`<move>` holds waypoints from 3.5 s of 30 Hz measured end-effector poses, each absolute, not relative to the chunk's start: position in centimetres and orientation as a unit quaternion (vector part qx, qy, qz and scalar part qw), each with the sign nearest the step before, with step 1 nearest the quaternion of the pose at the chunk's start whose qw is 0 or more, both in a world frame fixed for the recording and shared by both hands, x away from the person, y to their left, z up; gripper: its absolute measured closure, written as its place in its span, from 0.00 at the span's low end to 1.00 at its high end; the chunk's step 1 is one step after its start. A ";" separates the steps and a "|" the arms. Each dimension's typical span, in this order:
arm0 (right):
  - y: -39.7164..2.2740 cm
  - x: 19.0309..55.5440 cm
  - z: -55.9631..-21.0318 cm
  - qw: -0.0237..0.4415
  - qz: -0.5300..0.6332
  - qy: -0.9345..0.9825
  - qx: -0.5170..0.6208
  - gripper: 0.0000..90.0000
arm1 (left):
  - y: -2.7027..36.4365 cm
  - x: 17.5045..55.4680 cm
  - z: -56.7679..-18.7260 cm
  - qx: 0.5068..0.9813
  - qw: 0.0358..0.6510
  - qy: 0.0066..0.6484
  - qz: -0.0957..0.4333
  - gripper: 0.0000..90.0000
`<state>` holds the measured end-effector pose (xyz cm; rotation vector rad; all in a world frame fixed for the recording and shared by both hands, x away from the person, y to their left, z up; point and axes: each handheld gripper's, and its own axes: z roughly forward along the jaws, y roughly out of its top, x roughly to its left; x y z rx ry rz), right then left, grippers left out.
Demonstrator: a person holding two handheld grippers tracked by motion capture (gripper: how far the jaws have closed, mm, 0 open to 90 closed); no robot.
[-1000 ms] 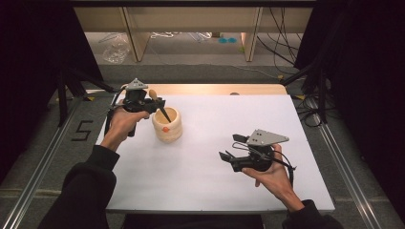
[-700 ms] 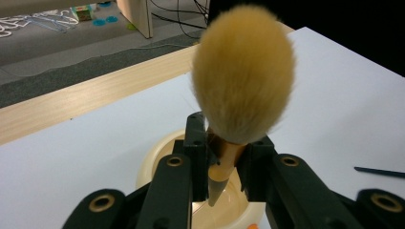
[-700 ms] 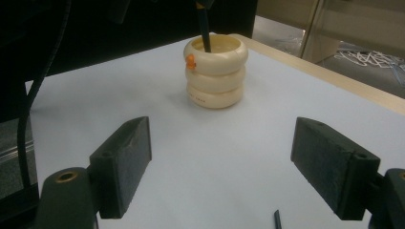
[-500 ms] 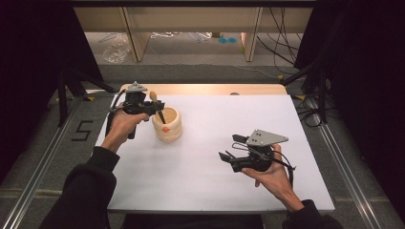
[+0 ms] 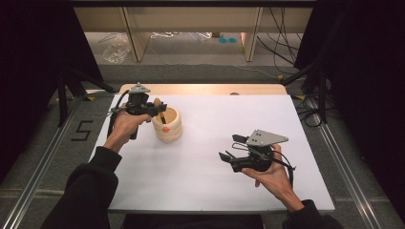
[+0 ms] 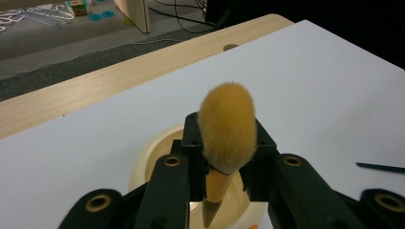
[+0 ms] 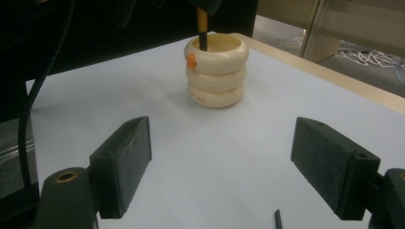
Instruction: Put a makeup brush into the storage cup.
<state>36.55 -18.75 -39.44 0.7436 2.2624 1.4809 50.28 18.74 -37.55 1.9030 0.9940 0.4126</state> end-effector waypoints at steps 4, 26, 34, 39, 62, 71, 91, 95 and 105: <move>-18.8 36.5 -39.4 0.168 0.521 0.795 0.262 0.25 | 18.6 50.3 -37.6 0.774 0.460 0.402 0.167 0.79; -18.7 36.6 -39.4 0.167 0.522 0.795 0.262 0.25 | 19.9 47.4 -35.1 0.751 0.487 0.403 0.189 0.30; -18.8 36.7 -39.4 0.172 0.526 0.790 0.264 0.25 | 20.4 45.5 -34.2 0.745 0.503 0.396 0.186 0.30; -18.9 36.7 -39.4 0.174 0.525 0.789 0.266 0.25 | 20.6 44.3 -34.2 0.743 0.511 0.392 0.183 0.30; -19.0 36.7 -39.3 0.174 0.525 0.790 0.264 0.25 | 20.2 39.2 -33.7 0.733 0.537 0.368 0.196 0.26; -19.1 36.7 -39.2 0.180 0.524 0.789 0.268 0.25 | 19.8 37.4 -34.7 0.738 0.537 0.364 0.188 0.24; -19.4 36.8 -39.1 0.183 0.520 0.791 0.267 0.24 | 19.8 34.8 -37.2 0.729 0.547 0.365 0.191 0.21; -19.4 36.9 -39.1 0.182 0.519 0.792 0.266 0.24 | 19.7 34.3 -38.1 0.726 0.548 0.374 0.184 0.21; -19.3 37.2 -39.3 0.179 0.521 0.792 0.264 0.24 | 19.9 33.5 -38.9 0.726 0.543 0.371 0.201 0.20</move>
